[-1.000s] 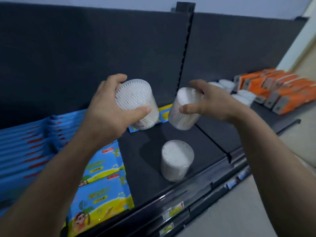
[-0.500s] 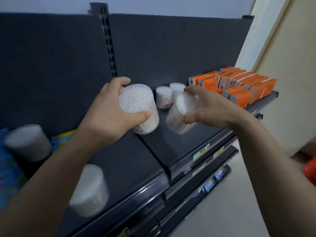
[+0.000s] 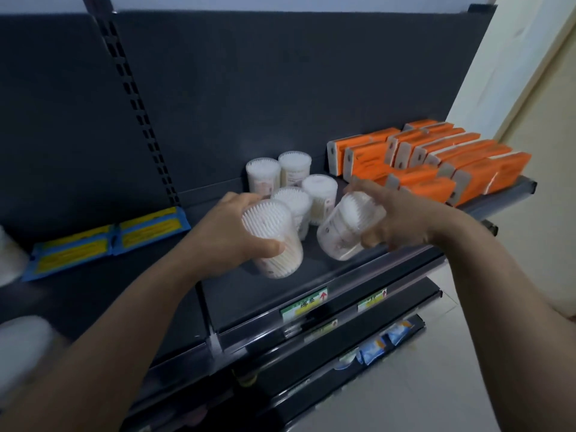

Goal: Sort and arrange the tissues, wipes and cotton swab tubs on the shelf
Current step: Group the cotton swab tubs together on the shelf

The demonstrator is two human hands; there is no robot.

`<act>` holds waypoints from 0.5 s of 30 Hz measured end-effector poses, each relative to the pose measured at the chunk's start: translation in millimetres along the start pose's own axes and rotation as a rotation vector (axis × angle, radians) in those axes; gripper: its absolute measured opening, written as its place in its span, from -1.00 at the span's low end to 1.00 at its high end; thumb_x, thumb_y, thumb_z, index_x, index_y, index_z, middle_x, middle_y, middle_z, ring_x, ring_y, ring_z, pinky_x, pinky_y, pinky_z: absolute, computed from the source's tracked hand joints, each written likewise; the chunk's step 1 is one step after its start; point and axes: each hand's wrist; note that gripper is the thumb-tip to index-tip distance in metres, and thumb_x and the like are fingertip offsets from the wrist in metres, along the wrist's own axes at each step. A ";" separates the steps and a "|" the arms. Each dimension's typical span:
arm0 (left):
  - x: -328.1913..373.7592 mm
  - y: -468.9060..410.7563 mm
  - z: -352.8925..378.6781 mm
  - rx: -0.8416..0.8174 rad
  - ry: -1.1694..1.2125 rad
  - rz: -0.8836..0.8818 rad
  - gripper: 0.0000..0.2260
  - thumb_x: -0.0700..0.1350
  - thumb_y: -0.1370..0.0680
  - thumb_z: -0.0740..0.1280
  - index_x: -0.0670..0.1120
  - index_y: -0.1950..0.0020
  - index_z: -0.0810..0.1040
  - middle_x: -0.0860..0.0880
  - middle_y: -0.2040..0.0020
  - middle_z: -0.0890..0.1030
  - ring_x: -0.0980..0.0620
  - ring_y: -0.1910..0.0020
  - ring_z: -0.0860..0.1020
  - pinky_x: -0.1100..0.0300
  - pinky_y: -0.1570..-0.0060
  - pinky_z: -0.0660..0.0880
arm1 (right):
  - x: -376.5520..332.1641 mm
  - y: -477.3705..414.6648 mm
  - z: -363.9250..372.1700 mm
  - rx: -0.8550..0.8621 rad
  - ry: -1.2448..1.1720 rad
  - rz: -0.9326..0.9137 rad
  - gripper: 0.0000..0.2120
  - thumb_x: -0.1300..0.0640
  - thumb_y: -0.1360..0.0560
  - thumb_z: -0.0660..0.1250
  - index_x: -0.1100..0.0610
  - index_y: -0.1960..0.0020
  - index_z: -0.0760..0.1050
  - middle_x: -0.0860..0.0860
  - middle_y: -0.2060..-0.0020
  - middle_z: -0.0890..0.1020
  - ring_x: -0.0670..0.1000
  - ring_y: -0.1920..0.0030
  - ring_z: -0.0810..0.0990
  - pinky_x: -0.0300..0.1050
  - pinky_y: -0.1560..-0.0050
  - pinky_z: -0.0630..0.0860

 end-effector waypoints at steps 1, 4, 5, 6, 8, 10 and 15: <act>-2.6 -4.0 2.1 -0.007 -0.017 -0.011 -0.27 0.02 -0.30 0.51 0.03 -0.41 0.29 0.13 -0.22 0.34 0.12 -0.19 0.39 0.23 -0.05 0.36 | 2.5 -2.6 0.5 -0.002 -0.002 0.003 -0.20 0.27 -0.37 0.43 -0.26 -0.40 0.13 0.06 -0.28 0.32 0.12 0.11 0.59 0.03 0.12 0.64; -6.4 -17.3 12.6 -0.042 -0.044 -0.019 -0.26 0.02 -0.28 0.52 0.02 -0.40 0.30 0.12 -0.23 0.33 0.14 -0.17 0.36 0.24 -0.06 0.31 | 7.9 -11.7 3.0 0.004 0.077 0.022 -0.18 0.34 -0.36 0.39 -0.27 -0.39 0.13 0.09 -0.36 0.25 0.08 0.01 0.51 -0.08 0.20 0.60; -7.5 -21.0 17.4 -0.060 -0.047 -0.012 -0.26 0.01 -0.28 0.53 0.01 -0.40 0.29 0.11 -0.25 0.32 0.14 -0.17 0.34 0.26 -0.06 0.29 | 8.7 -15.1 3.7 -0.002 0.126 0.025 -0.16 0.37 -0.36 0.37 -0.29 -0.39 0.12 0.09 -0.38 0.22 0.10 -0.07 0.46 -0.15 0.26 0.54; -8.2 -24.2 22.1 -0.081 -0.051 0.004 -0.25 0.00 -0.28 0.53 0.00 -0.40 0.29 0.10 -0.27 0.31 0.15 -0.18 0.33 0.27 -0.07 0.27 | 9.2 -18.5 4.9 -0.009 0.164 0.027 -0.14 0.40 -0.36 0.34 -0.31 -0.39 0.11 0.08 -0.41 0.19 0.13 -0.17 0.42 -0.22 0.31 0.46; -9.5 -31.1 30.5 -0.119 -0.050 0.038 -0.25 -0.02 -0.28 0.54 -0.01 -0.39 0.29 0.10 -0.29 0.30 0.13 -0.22 0.32 0.29 -0.08 0.25 | 10.9 -25.3 5.6 -0.015 0.205 0.027 -0.12 0.46 -0.37 0.28 -0.32 -0.39 0.11 0.06 -0.44 0.14 0.17 -0.29 0.35 -0.27 0.36 0.38; -9.5 -36.2 36.0 -0.134 -0.041 0.050 -0.26 -0.02 -0.28 0.54 0.00 -0.38 0.29 0.11 -0.27 0.27 0.11 -0.24 0.32 0.29 -0.09 0.25 | 11.6 -30.1 4.3 -0.013 0.218 0.007 -0.12 0.50 -0.38 0.22 -0.31 -0.39 0.12 0.04 -0.45 0.13 0.18 -0.36 0.29 -0.26 0.35 0.38; -7.1 -48.8 35.7 -0.156 0.016 -0.067 -0.29 0.03 -0.26 0.56 0.08 -0.33 0.33 0.10 -0.25 0.30 0.14 -0.14 0.38 0.31 0.04 0.33 | 18.0 -46.1 -3.7 -0.071 0.251 -0.041 -0.15 0.52 -0.38 0.18 -0.28 -0.39 0.15 0.07 -0.43 0.15 0.21 -0.35 0.30 -0.16 0.10 0.49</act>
Point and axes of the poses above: each hand's wrist, its own y-axis away from the middle knuckle, its own z-axis out of the palm, x = y × z
